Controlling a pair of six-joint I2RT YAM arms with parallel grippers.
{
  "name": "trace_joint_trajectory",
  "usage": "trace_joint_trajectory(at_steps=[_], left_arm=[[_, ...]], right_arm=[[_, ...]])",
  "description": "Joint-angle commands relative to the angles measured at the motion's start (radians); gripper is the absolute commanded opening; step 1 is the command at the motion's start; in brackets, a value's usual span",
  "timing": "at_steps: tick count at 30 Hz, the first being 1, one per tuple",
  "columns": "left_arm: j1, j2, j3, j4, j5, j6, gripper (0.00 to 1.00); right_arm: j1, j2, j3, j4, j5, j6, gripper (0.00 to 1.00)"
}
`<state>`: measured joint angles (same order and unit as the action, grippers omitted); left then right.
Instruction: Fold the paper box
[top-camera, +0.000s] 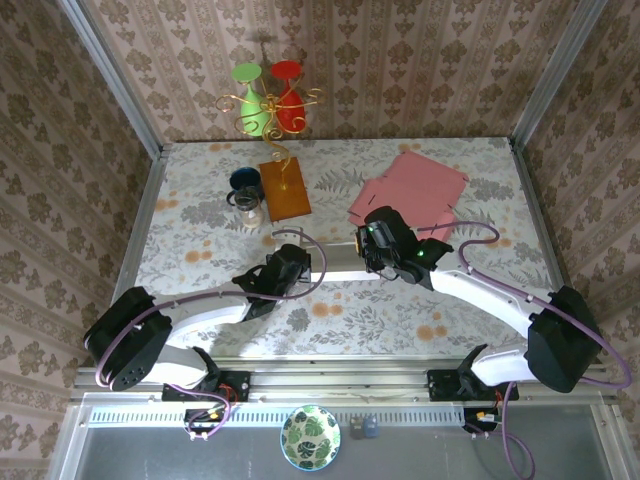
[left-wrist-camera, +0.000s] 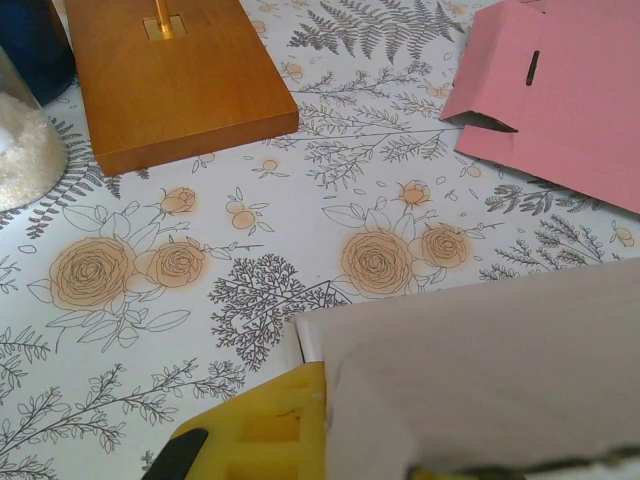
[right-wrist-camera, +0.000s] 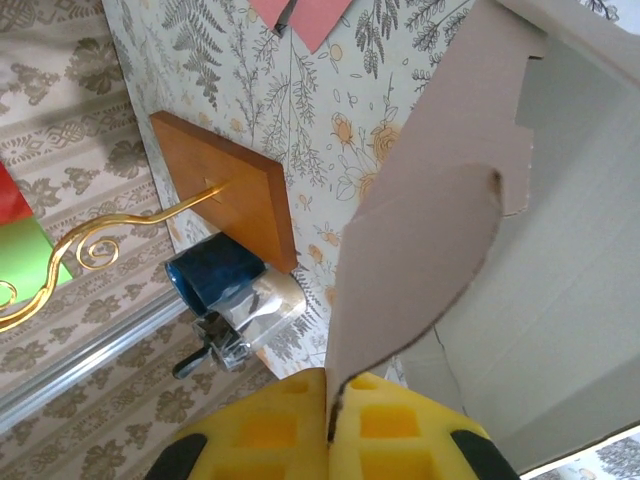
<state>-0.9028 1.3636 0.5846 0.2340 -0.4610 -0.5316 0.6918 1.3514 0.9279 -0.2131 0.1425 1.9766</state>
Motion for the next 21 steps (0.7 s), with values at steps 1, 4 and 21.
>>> trace_joint_trajectory(at_steps=[1, 4, 21], left_arm=[[-0.01, -0.022, -0.017, -0.072, 0.016, -0.017, 0.06], [-0.01, -0.058, -0.022, -0.107, 0.031, -0.033, 0.17], [0.008, -0.503, -0.067, -0.438, 0.182, -0.172, 0.59]], right_arm=[[0.002, 0.008, -0.025, -0.004, -0.025, 0.01, 0.0], [0.003, 0.006, -0.052, 0.013, -0.035, 0.01, 0.0], [0.003, 0.002, -0.174, 0.091, -0.069, -0.03, 0.0]])
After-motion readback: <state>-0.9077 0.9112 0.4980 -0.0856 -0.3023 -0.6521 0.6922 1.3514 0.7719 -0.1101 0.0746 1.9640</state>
